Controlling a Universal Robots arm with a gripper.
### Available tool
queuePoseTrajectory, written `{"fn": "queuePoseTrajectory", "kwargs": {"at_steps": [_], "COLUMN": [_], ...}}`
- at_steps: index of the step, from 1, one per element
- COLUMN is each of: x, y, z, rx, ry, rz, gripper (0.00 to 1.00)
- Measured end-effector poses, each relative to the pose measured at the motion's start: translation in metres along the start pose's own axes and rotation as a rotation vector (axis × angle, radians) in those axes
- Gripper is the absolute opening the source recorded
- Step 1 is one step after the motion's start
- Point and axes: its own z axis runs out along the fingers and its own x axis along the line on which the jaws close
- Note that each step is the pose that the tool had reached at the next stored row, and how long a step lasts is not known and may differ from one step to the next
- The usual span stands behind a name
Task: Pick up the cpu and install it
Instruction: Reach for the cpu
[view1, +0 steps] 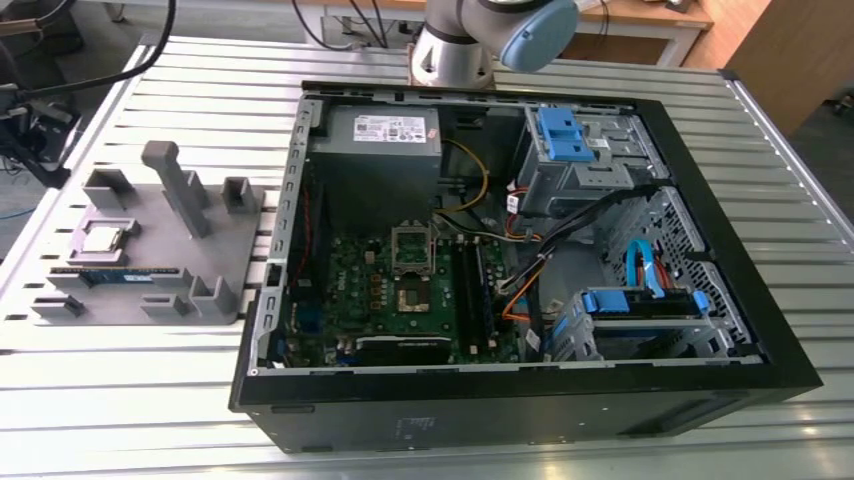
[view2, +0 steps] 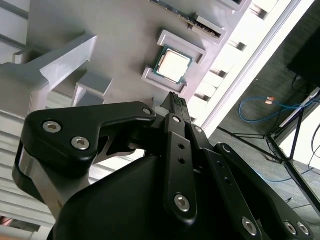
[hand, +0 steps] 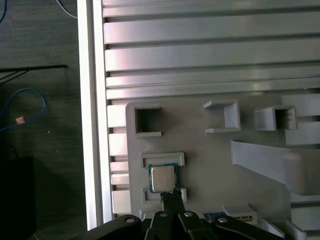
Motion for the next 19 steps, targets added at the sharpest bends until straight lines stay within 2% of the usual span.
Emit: {"fn": "queuePoseTrajectory", "kwargs": {"at_steps": [4,11,19], "x": [0.0000,0.0000,0.0000], "y": [-0.0003,-0.0006,-0.0014], "z": [0.0068,0.0137,0.0275], "rx": [0.0000,0.0002,0.0001], "ry": [-0.0001,0.0001,-0.0001], "rz": [0.000,0.000,0.000], "gripper": [0.11,0.11,0.11]}}
